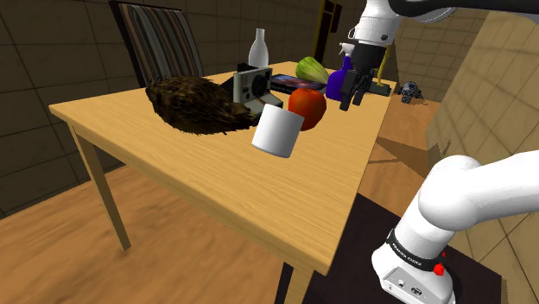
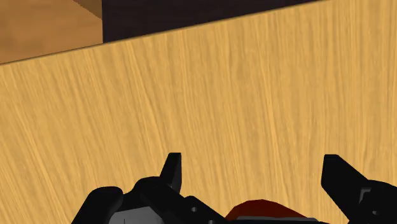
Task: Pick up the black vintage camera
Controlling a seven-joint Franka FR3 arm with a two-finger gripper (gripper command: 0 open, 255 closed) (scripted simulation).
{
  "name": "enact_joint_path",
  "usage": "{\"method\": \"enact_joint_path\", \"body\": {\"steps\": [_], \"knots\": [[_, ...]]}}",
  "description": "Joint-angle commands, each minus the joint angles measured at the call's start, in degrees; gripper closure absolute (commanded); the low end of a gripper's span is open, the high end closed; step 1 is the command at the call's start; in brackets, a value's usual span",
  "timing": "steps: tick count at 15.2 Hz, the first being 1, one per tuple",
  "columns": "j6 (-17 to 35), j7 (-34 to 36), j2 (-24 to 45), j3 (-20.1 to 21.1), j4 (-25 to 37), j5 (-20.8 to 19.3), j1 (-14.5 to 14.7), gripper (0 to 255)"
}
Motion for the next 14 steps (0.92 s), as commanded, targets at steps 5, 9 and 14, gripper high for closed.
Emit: {"method": "enact_joint_path", "body": {"steps": [5,9,14], "knots": [[0.59,14.65,5.06,6.95,4.64,4.33,-2.18,0],[1.22,29.18,11.86,13.25,11.18,7.04,-4.90,0],[1.46,47.39,22.27,20.35,21.74,7.67,-8.88,0]]}}
